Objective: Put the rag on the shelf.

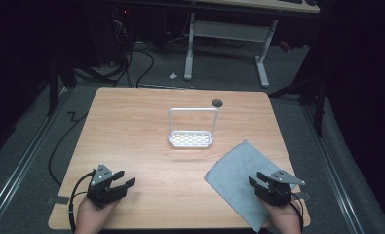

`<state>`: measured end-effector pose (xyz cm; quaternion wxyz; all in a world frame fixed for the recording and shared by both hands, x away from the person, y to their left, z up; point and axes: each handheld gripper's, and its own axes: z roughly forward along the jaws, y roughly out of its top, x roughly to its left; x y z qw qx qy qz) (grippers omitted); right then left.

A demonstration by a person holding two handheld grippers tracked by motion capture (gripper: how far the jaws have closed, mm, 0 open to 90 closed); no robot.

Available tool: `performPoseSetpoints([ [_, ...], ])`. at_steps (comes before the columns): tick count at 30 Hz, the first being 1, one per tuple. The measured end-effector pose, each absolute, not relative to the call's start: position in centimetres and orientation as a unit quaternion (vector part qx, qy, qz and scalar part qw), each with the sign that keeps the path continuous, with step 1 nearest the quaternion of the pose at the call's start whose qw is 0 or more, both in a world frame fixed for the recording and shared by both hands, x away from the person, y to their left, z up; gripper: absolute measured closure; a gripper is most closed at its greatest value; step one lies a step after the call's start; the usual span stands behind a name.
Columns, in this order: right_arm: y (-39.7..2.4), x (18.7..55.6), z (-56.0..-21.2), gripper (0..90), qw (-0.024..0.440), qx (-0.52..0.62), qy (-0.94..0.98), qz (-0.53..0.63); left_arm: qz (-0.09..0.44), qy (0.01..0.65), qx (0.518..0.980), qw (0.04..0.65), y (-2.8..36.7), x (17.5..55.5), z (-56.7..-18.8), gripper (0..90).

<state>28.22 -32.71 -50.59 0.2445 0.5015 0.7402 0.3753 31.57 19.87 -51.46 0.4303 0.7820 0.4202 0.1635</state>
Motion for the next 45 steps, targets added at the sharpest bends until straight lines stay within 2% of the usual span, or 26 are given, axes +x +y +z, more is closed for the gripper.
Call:
performPoseSetpoints([
  [4, -32.8, 28.0, -50.4, 57.9, 0.245, 0.499, 0.74, 0.38, 0.16, 0.426, 0.774, 0.44, 19.9, 31.5, -51.4, 45.2],
  [9, -33.1, 27.6, -50.1, 58.1, 0.258, 0.494, 0.739, 0.379, 0.158, 0.431, 0.772, 0.439, 20.0, 31.5, -51.2, 49.3],
  [16, -32.6, 26.7, -50.1, 59.1, 0.245, 0.486, 0.749, 0.379, 0.137, 0.437, 0.773, 0.438, 20.0, 31.6, -51.3, 47.3],
  [17, -32.2, 26.2, -50.3, 60.2, 0.228, 0.48, 0.756, 0.381, 0.132, 0.438, 0.772, 0.441, 20.0, 31.7, -51.3, 47.3],
  [20, -31.6, 25.9, -50.5, 63.0, 0.225, 0.466, 0.769, 0.375, 0.13, 0.431, 0.775, 0.443, 19.8, 31.7, -51.2, 52.4],
  [21, -31.1, 25.8, -50.5, 68.7, 0.238, 0.452, 0.781, 0.36, 0.139, 0.423, 0.778, 0.443, 19.7, 31.6, -51.1, 56.1],
  [22, -31.1, 25.8, -50.5, 68.7, 0.238, 0.452, 0.781, 0.36, 0.146, 0.416, 0.781, 0.442, 19.6, 31.5, -51.0, 56.1],
  [23, -31.0, 25.9, -50.5, 72.8, 0.238, 0.447, 0.784, 0.358, 0.146, 0.411, 0.782, 0.444, 19.6, 31.5, -50.9, 58.9],
  [24, -30.7, 26.0, -50.6, 82.6, 0.224, 0.443, 0.79, 0.36, 0.146, 0.41, 0.78, 0.449, 19.5, 31.3, -50.8, 64.5],
  [25, -30.7, 26.0, -50.6, 82.6, 0.224, 0.443, 0.79, 0.36, 0.146, 0.41, 0.78, 0.449, 19.5, 31.3, -50.8, 66.5],
  [26, -30.3, 25.9, -50.6, 90.0, 0.221, 0.434, 0.8, 0.351, 0.148, 0.413, 0.776, 0.453, 19.6, 31.1, -50.7, 67.9],
  [27, -30.3, 25.9, -50.6, 90.0, 0.221, 0.434, 0.8, 0.351, 0.148, 0.413, 0.776, 0.453, 19.6, 31.1, -50.7, 68.2],
  [30, -29.7, 25.9, -50.9, 90.0, 0.214, 0.417, 0.815, 0.341, 0.149, 0.418, 0.771, 0.457, 19.9, 30.9, -50.8, 66.7],
  [32, -29.4, 26.1, -51.2, 90.0, 0.203, 0.415, 0.821, 0.336, 0.151, 0.426, 0.766, 0.458, 20.2, 31.0, -50.8, 61.3],
  [38, -29.0, 26.3, -51.8, 90.0, 0.184, 0.409, 0.834, 0.32, 0.138, 0.424, 0.767, 0.461, 20.1, 31.2, -51.0, 55.3],
  [45, -28.5, 26.7, -52.1, 90.0, 0.173, 0.407, 0.837, 0.323, 0.138, 0.422, 0.77, 0.459, 19.6, 31.4, -51.1, 54.4],
])
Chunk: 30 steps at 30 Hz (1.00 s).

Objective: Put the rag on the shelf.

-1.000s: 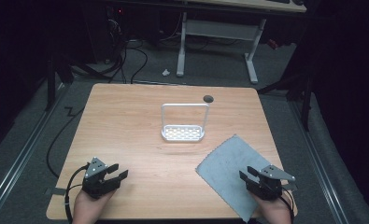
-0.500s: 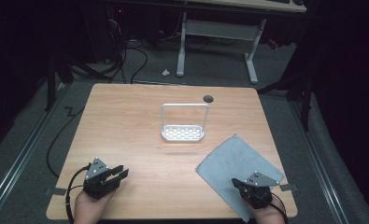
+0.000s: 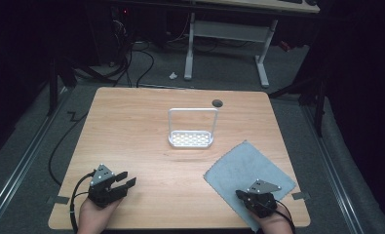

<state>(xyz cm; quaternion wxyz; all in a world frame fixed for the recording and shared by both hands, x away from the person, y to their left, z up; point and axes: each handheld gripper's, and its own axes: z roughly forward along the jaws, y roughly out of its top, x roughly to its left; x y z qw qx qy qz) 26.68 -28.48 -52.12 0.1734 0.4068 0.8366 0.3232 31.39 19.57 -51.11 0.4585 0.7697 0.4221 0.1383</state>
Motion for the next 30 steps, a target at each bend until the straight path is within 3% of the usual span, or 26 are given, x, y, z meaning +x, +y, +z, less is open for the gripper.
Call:
performPoseSetpoints([
  [11, -22.9, 27.1, -52.0, 90.0, 0.18, 0.326, 0.872, 0.319, 0.13, 0.421, 0.77, 0.462, 19.5, 31.1, -51.0, 53.8],
  [16, -25.5, 27.3, -51.1, 90.0, 0.216, 0.362, 0.847, 0.324, 0.128, 0.418, 0.769, 0.466, 19.4, 30.9, -50.8, 53.8],
  [17, -27.8, 27.5, -51.0, 90.0, 0.242, 0.394, 0.832, 0.306, 0.129, 0.417, 0.77, 0.466, 19.4, 30.9, -50.8, 53.7],
  [20, -31.2, 27.9, -51.0, 90.0, 0.25, 0.448, 0.803, 0.304, 0.129, 0.415, 0.77, 0.467, 19.3, 30.9, -50.7, 53.7],
  [26, -33.3, 28.2, -51.9, 90.0, 0.229, 0.49, 0.789, 0.292, 0.126, 0.415, 0.771, 0.466, 19.2, 31.0, -50.9, 54.4],
  [30, -32.2, 27.9, -52.1, 90.0, 0.212, 0.474, 0.8, 0.301, 0.099, 0.415, 0.769, 0.476, 18.8, 30.8, -50.7, 63.6],
])
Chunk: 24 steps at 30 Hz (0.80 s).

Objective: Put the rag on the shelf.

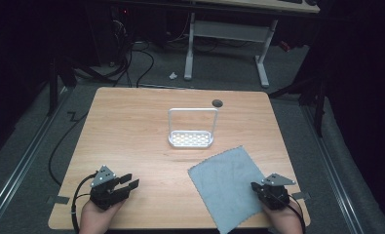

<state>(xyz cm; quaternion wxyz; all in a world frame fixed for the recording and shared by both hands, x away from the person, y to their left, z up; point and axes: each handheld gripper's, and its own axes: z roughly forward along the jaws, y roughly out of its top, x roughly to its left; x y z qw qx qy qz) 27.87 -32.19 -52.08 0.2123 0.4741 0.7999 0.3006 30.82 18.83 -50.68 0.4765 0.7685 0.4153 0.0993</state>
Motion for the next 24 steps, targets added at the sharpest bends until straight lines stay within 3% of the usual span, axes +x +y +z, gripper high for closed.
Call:
performPoseSetpoints([
  [1, -32.2, 27.9, -52.1, 90.0, 0.212, 0.474, 0.8, 0.301, 0.091, 0.411, 0.771, 0.478, 18.5, 30.6, -50.5, 63.6],
  [4, -29.8, 27.3, -52.1, 90.0, 0.185, 0.438, 0.822, 0.314, 0.092, 0.385, 0.791, 0.466, 16.9, 29.9, -50.2, 77.7],
  [9, -26.3, 26.9, -52.1, 90.0, 0.168, 0.381, 0.85, 0.323, 0.081, 0.361, 0.814, 0.447, 13.7, 29.4, -50.4, 89.7],
  [18, -23.6, 26.3, -52.1, 90.0, 0.156, 0.338, 0.868, 0.329, 0.046, 0.317, 0.851, 0.417, 8.6, 28.7, -51.7, 89.9],
  [24, -24.2, 26.6, -51.6, 90.0, 0.171, 0.352, 0.856, 0.338, 0.062, 0.309, 0.866, 0.389, 6.7, 29.7, -52.4, 89.8],
])
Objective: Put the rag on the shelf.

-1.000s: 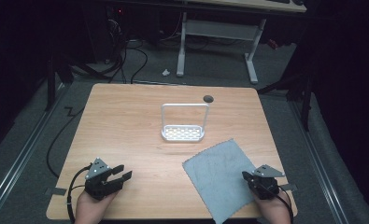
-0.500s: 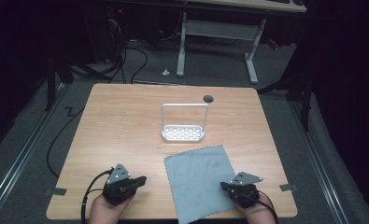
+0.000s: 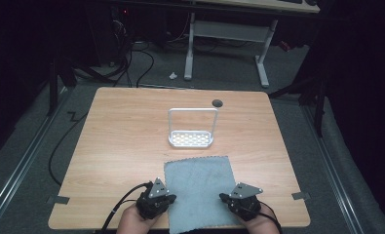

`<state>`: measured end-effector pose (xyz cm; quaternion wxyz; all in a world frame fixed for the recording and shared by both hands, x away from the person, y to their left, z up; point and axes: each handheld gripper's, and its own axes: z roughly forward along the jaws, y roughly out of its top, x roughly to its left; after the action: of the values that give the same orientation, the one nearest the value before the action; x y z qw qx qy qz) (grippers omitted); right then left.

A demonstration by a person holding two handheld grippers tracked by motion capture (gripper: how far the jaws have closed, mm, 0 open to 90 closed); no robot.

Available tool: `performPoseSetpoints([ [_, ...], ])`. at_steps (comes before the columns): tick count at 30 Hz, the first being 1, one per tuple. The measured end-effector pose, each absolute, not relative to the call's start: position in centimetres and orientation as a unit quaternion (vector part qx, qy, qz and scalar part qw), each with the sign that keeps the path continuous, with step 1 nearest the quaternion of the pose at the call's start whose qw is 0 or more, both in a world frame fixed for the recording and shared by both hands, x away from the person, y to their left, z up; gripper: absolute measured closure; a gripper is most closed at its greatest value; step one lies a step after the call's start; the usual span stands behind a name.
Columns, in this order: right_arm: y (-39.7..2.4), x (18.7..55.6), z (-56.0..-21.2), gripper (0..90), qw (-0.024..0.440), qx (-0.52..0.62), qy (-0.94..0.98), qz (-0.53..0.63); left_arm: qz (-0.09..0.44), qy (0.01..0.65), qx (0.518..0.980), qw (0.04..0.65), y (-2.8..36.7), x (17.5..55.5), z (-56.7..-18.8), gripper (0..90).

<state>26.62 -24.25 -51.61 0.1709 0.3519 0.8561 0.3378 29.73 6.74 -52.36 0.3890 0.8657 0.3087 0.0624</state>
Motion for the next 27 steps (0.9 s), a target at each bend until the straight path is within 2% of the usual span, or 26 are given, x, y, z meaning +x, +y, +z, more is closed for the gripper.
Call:
performPoseSetpoints([
  [4, -25.8, 29.4, -50.9, 90.0, 0.191, 0.399, 0.832, 0.334, 0.05, 0.328, 0.855, 0.398, 6.4, 31.9, -52.8, 89.7],
  [10, -25.4, 32.2, -52.1, 90.0, 0.19, 0.416, 0.834, 0.307, 0.053, 0.326, 0.859, 0.392, 6.9, 32.5, -52.7, 89.8],
  [14, -24.5, 31.5, -52.0, 90.0, 0.173, 0.403, 0.843, 0.311, 0.054, 0.326, 0.862, 0.385, 8.2, 32.2, -52.6, 89.8],
  [21, -21.8, 27.7, -52.3, 90.0, 0.175, 0.344, 0.863, 0.327, 0.023, 0.322, 0.865, 0.383, 10.4, 30.5, -52.5, 89.7],
  [27, -21.9, 27.6, -52.3, 90.0, 0.165, 0.345, 0.863, 0.33, 0.01, 0.307, 0.877, 0.371, 10.6, 29.8, -52.2, 89.5],
])
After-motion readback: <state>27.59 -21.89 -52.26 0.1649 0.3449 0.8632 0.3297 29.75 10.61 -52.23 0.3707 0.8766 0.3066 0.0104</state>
